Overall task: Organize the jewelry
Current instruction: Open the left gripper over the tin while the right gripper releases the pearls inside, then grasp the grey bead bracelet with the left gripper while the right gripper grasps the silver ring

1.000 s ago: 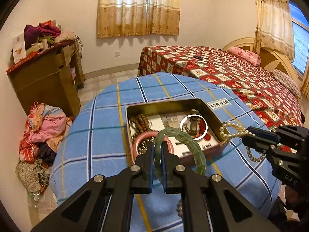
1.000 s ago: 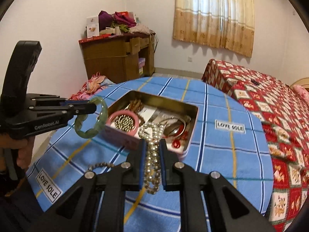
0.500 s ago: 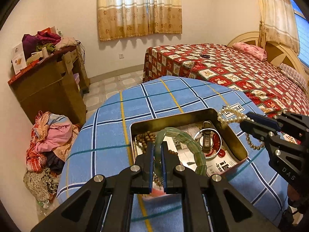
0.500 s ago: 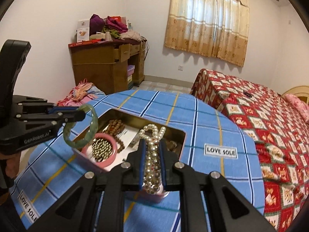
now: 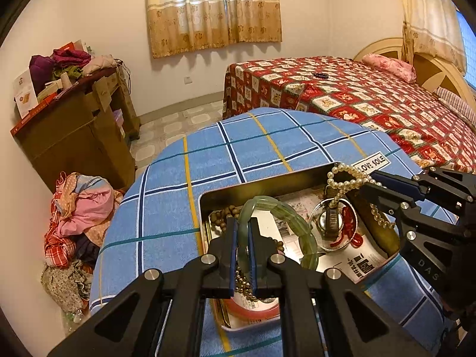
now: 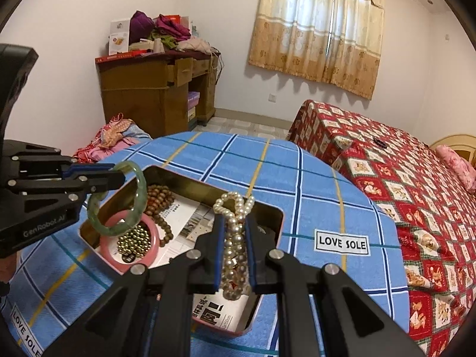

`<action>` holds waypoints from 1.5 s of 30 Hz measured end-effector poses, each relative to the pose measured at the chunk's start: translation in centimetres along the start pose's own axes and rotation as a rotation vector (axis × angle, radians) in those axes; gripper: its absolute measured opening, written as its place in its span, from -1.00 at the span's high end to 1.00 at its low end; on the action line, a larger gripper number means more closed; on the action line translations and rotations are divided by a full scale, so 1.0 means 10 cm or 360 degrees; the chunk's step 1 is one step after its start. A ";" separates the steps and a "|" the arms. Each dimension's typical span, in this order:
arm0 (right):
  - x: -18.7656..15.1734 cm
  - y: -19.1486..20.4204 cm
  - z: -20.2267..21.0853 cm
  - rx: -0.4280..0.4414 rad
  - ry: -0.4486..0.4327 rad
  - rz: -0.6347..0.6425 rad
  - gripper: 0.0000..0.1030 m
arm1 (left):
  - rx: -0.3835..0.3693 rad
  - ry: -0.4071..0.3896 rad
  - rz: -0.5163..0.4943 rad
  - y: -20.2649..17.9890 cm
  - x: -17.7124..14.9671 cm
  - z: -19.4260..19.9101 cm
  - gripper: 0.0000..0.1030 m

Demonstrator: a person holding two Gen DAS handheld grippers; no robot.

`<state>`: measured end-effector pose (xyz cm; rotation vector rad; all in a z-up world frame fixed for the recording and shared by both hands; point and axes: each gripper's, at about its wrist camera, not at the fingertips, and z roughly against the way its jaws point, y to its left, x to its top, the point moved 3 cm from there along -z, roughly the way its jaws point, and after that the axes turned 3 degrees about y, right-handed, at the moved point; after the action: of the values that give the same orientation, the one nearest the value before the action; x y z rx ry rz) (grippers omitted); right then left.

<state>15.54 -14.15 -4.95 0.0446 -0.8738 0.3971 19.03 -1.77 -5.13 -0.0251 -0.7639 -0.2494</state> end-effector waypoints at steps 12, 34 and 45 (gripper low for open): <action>-0.12 -0.06 -0.19 -0.0026 0.0092 -0.0040 0.15 | 0.0003 0.0070 -0.0024 -0.06 -0.09 -0.13 0.70; -0.74 0.02 0.41 -0.0092 0.0088 -0.0197 -0.43 | 0.0070 0.0107 -0.0049 -0.33 -1.02 0.40 -0.22; -0.90 0.13 0.34 -0.0055 0.0156 -0.0168 -0.49 | 0.0169 0.0214 -0.0130 -0.28 -1.15 0.11 -0.23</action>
<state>7.46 -16.51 -9.71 0.0388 -0.7780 0.2834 9.63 -1.94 -12.48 0.1227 -0.6442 -0.2848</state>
